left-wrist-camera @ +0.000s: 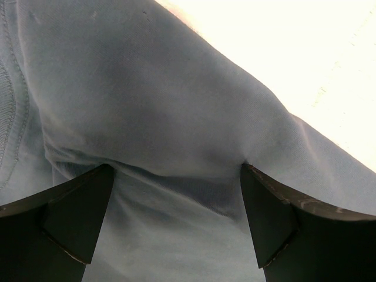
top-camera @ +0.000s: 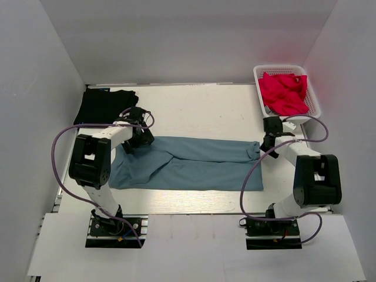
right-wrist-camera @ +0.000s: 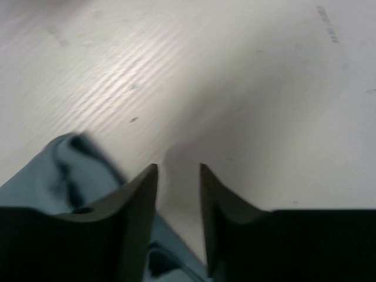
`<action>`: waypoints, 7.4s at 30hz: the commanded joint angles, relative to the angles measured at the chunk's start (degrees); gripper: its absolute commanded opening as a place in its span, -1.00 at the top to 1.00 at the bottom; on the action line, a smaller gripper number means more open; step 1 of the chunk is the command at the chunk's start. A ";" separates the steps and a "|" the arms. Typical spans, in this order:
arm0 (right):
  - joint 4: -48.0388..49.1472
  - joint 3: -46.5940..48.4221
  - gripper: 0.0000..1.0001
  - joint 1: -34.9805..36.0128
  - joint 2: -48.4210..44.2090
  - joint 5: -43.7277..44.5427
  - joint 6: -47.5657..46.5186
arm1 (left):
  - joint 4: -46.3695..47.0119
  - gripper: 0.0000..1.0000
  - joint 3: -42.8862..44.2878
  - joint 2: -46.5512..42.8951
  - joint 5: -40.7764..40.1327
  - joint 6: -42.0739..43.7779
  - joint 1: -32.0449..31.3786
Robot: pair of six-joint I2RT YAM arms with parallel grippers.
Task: Fold and stack the t-shirts
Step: Fold the other side of the tshirt into a rectangle, then rotate the tshirt 90 degrees, then grab the bottom of the folded rectangular tshirt with both arms, then fold the folded rectangular tshirt in 1/3 of the way
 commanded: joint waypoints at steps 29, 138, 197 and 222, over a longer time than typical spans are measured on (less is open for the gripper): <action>9.29 -14.18 -0.80 33.31 -4.20 -34.47 -2.53 | 6.76 -1.00 70.74 52.42 35.16 6.49 -6.51; 8.58 -7.79 1.00 50.20 -23.20 -0.83 3.28 | 2.47 1.00 -15.09 -33.34 2.15 -10.56 -32.00; 20.19 19.91 -0.81 25.24 9.95 -29.63 -18.78 | 12.32 -1.00 8.32 -3.44 -3.67 7.01 -15.74; 25.29 33.08 -0.81 21.55 29.37 -42.37 -17.01 | 6.86 -1.00 -16.22 -23.40 6.08 0.77 -16.27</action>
